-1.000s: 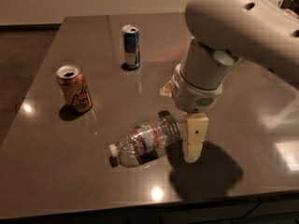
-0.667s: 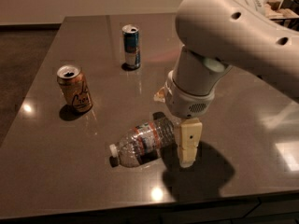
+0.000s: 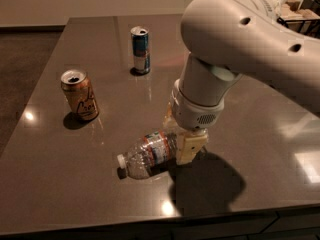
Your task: Pick water bottle
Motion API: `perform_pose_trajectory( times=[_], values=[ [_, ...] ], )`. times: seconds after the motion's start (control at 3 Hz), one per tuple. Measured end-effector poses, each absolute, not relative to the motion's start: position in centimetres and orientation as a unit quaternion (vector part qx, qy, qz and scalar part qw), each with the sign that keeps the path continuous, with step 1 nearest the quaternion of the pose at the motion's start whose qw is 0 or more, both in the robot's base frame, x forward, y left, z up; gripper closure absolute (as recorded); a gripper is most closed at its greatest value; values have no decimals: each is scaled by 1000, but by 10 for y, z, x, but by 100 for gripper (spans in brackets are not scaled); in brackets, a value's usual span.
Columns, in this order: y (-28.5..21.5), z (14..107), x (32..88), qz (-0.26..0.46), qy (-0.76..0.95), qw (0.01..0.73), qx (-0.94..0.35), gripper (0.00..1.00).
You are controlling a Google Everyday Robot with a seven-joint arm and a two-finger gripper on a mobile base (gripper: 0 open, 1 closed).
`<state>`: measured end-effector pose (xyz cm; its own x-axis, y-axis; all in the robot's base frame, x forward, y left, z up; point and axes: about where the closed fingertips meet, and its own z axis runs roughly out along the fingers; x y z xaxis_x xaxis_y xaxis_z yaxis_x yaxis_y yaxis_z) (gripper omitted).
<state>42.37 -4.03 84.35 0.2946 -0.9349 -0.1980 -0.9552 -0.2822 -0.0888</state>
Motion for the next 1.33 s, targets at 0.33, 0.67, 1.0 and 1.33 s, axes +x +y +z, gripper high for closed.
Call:
perform_pose_trajectory(
  times=[0.33,0.67,1.0,1.33],
  values=[
    [-41,847,425,54,594,95,-797,64],
    [-50,868,430,64,603,113,-787,88],
    [-69,899,436,83,614,142,-772,100],
    [-82,931,440,97,617,170,-762,100]
  ],
)
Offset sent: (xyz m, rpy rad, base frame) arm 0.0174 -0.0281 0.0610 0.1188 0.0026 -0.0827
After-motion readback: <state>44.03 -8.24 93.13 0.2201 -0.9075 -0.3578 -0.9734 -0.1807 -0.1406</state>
